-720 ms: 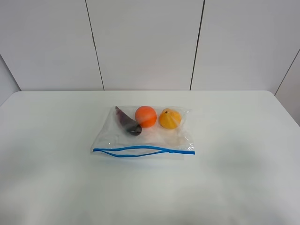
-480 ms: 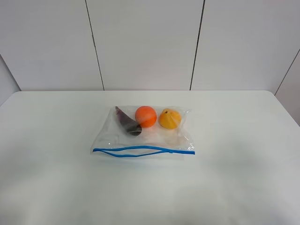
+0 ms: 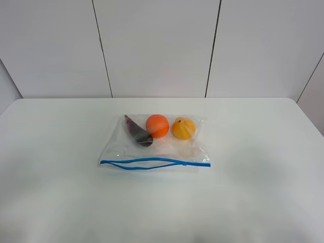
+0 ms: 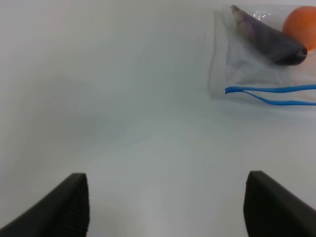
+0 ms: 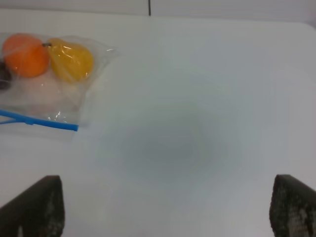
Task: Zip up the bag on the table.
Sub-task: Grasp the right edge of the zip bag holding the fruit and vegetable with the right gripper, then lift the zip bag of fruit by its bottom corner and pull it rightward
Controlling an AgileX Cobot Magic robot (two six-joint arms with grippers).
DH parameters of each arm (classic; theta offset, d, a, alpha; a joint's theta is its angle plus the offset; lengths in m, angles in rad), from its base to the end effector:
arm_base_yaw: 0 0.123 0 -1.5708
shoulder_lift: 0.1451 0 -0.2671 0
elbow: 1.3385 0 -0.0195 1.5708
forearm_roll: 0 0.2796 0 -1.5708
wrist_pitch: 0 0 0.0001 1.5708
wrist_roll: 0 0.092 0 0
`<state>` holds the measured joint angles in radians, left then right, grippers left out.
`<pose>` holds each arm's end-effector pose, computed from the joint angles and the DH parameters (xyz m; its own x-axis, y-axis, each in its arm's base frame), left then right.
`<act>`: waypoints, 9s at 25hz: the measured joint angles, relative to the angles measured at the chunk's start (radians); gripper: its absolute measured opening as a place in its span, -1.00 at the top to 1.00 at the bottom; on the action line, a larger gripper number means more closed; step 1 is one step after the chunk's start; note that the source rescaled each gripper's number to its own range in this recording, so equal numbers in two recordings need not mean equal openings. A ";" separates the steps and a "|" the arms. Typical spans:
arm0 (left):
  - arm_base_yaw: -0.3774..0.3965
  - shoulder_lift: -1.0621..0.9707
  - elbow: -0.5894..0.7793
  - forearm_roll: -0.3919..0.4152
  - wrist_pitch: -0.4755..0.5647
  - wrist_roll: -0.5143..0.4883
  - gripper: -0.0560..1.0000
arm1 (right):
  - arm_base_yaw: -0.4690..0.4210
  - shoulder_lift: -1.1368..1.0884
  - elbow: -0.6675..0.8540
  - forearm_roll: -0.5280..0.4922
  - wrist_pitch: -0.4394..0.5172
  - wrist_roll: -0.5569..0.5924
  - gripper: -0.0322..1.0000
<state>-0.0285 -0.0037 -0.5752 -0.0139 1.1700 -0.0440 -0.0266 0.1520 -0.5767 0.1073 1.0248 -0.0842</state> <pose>0.0238 -0.0019 0.3042 -0.4840 -0.0356 -0.8743 0.0158 0.9987 -0.0494 0.0589 0.0069 0.3103 -0.4866 -0.0153 -0.8735 -0.0672 0.9975 0.0200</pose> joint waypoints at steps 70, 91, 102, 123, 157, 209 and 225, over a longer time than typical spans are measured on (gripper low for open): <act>0.000 0.000 0.000 0.000 0.000 0.000 -0.93 | 0.000 1.904 -0.210 1.376 -0.060 -1.195 -0.72; 0.000 0.000 0.000 0.000 0.000 0.000 -0.93 | 0.000 1.904 -0.210 1.375 -0.020 -1.196 -0.03; 0.000 0.000 0.000 0.000 0.000 0.000 -0.93 | -0.015 1.904 -0.210 1.356 0.008 -1.198 -0.03; 0.000 0.000 0.000 0.000 0.000 0.000 -0.93 | -0.079 1.904 -0.210 1.318 0.005 -1.167 -0.03; 0.000 0.000 0.000 0.000 0.000 0.000 -0.93 | 0.011 1.972 -0.211 1.404 -0.011 -1.218 -0.03; 0.000 0.000 0.000 0.000 0.000 0.000 -0.93 | -0.020 1.849 -0.210 1.426 0.159 -1.140 0.94; 0.000 0.000 0.000 0.000 0.000 0.000 -0.93 | -0.020 1.804 -0.209 1.401 0.170 -1.036 0.94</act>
<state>-0.0285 -0.0037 -0.5752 -0.0139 1.1700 -0.0440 -0.0471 1.9562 -0.7857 1.5078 1.1950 -1.1198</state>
